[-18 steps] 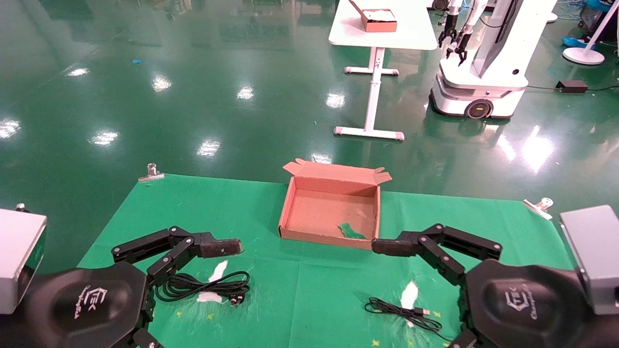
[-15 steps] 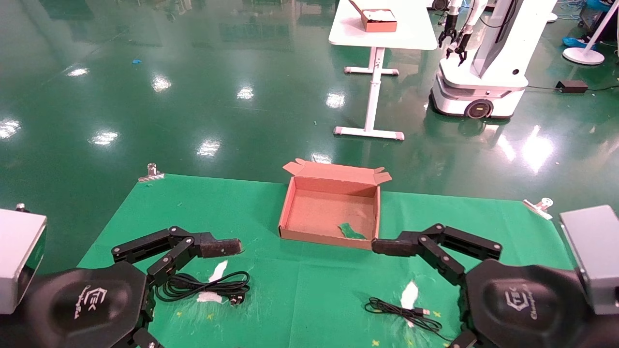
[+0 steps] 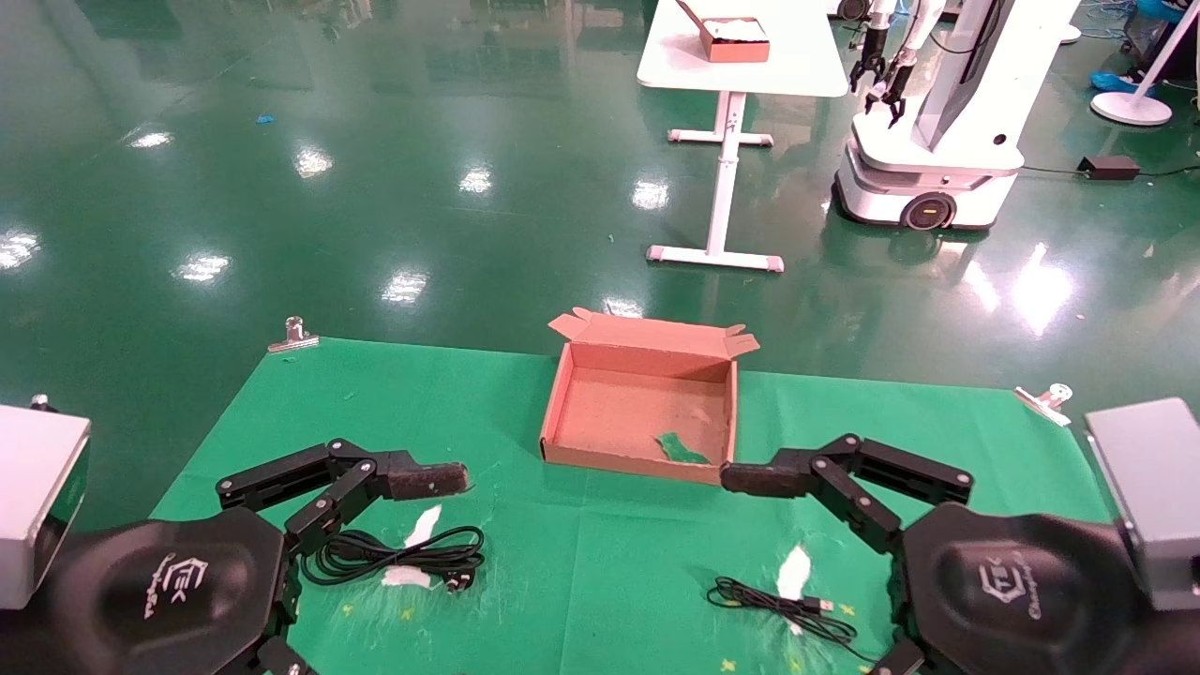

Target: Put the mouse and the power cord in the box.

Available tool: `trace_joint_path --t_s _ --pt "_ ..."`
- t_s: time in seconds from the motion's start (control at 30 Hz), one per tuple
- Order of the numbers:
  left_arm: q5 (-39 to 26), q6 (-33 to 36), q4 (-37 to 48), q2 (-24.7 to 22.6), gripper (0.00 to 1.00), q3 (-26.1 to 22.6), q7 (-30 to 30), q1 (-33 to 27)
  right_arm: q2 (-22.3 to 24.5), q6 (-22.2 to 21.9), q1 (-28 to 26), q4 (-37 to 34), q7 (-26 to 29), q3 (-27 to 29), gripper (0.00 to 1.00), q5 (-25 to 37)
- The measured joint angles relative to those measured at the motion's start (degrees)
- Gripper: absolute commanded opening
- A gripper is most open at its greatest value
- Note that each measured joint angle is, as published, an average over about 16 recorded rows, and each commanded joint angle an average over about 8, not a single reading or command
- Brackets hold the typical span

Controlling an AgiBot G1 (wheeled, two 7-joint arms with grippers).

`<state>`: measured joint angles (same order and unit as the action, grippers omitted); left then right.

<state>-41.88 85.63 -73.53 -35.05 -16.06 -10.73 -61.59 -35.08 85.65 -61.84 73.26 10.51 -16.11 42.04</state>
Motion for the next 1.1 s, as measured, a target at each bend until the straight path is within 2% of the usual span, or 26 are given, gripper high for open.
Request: trace_joint_path --t_s 0.3,0.53,0.83,1.1 --pt "-1.5 0.2 0.3 -0.2 1.00 -0.5 0.6 -0.7 0.2 0.3 0.1 -0.7 -0.5 -0.2 1.00 0.7" --pt "-7.2 1.4 3.2 -1.7 1.00 -2.9 3.0 -3.8 -0.2 2.0 -0.8 -5.0 -3.3 -1.7 1.00 4.0" --pt "-23.4 3.3 14.3 -7.6 1.00 -10.6 12.2 -13.0 -2.6 3.8 -6.9 -17.4 -12.9 -7.9 1.00 15.9" --pt "-39.7 1.1 31.3 -15.6 1.00 -18.9 25.3 -22.2 -8.5 -0.4 -15.5 -32.2 -25.8 -15.0 1.00 30.9"
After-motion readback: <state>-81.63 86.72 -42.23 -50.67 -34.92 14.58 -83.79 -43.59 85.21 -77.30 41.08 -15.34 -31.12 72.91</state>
